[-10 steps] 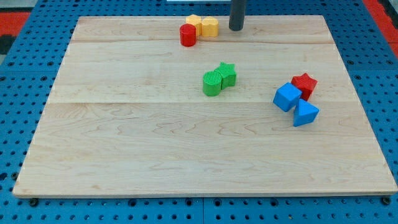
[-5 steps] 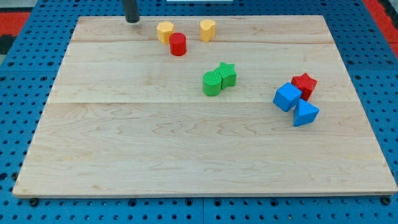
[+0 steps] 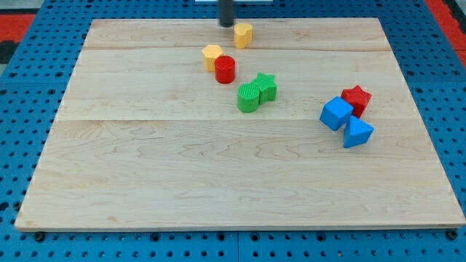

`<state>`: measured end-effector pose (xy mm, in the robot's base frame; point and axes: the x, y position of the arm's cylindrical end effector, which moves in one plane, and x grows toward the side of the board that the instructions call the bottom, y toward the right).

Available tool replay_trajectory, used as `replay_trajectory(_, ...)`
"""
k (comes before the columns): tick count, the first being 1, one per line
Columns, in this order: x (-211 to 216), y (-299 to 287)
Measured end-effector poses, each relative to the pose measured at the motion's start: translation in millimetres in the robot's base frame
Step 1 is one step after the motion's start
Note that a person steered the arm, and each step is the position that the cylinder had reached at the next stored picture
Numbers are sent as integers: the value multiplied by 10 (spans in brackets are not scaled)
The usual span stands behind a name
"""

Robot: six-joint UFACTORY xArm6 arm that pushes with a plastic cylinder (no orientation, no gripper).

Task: Move the yellow blocks and red circle towards the green blocks

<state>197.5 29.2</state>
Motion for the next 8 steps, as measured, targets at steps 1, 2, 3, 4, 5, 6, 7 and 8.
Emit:
replay_trajectory(1, 461, -103)
replay_trajectory(2, 559, -654)
replay_trajectory(3, 229, -567)
replay_trajectory(4, 330, -1255)
replay_trajectory(5, 821, -907)
replay_trajectory(6, 946, -475)
replay_trajectory(7, 914, -515)
replay_trajectory(8, 883, -494)
